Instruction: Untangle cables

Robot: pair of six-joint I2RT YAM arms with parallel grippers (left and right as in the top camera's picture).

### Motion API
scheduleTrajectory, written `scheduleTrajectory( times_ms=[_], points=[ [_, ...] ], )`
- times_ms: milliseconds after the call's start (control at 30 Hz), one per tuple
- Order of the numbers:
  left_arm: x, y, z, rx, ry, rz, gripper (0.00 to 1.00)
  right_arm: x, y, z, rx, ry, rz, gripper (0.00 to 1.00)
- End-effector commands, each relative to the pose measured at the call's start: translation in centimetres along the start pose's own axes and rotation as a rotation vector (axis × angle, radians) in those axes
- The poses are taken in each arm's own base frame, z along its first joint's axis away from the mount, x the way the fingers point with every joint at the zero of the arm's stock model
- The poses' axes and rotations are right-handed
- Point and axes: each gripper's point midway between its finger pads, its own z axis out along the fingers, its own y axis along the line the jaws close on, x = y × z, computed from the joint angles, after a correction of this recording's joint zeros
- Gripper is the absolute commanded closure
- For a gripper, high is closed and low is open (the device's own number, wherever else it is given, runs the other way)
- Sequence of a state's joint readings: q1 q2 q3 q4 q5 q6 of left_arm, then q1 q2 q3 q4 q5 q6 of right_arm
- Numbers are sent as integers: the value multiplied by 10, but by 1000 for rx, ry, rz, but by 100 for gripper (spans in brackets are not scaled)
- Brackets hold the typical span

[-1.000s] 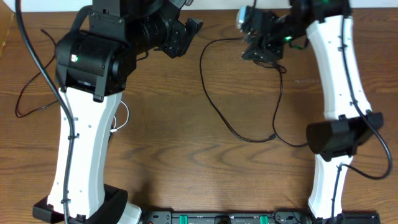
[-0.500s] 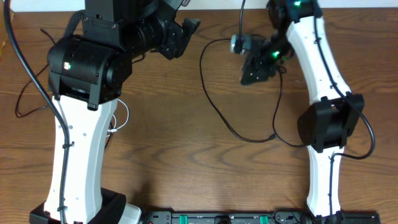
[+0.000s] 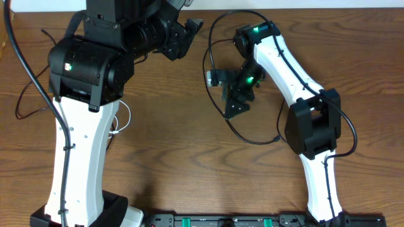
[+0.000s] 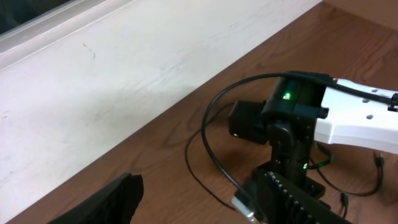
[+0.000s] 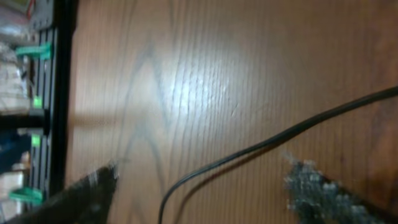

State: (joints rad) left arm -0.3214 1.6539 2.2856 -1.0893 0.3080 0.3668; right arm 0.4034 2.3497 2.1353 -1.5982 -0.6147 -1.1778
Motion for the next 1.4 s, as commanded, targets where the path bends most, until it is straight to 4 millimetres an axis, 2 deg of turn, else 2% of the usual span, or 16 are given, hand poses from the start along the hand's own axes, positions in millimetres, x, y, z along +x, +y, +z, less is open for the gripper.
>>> scheduleTrajectory(
  times_ms=[0,67,267,567,667,767,800,867,967,1133,1367],
  points=[
    [-8,0,-18,-21,-37,4,36,-10,-6,4,19,-31,2,4],
    [-9,-1,-22,-22,-43,6,36,-14,-20,5,78,-31,10,1],
    [-13,-3,-33,-29,-64,12,36,-20,-59,3,263,0,92,1],
    [-14,-3,-34,-30,-68,12,36,-13,-87,7,465,119,232,1],
    [-14,-3,-34,-30,-69,13,36,-11,-102,0,552,123,263,5],
    [-14,-3,-34,-30,-70,13,36,-4,-122,-22,654,114,295,7],
    [-14,-3,-34,-30,-69,13,36,-1,-127,-36,677,80,308,7],
    [-14,-3,-34,-30,-69,13,36,-2,-123,-48,639,12,313,9],
    [-14,-3,-34,-30,-69,13,36,1,-114,-45,583,6,321,7],
    [-14,-3,-34,-30,-69,12,36,13,-100,-26,514,66,335,7],
    [-14,-3,-34,-30,-70,-3,36,-4,-76,5,436,109,261,8]
  ],
)
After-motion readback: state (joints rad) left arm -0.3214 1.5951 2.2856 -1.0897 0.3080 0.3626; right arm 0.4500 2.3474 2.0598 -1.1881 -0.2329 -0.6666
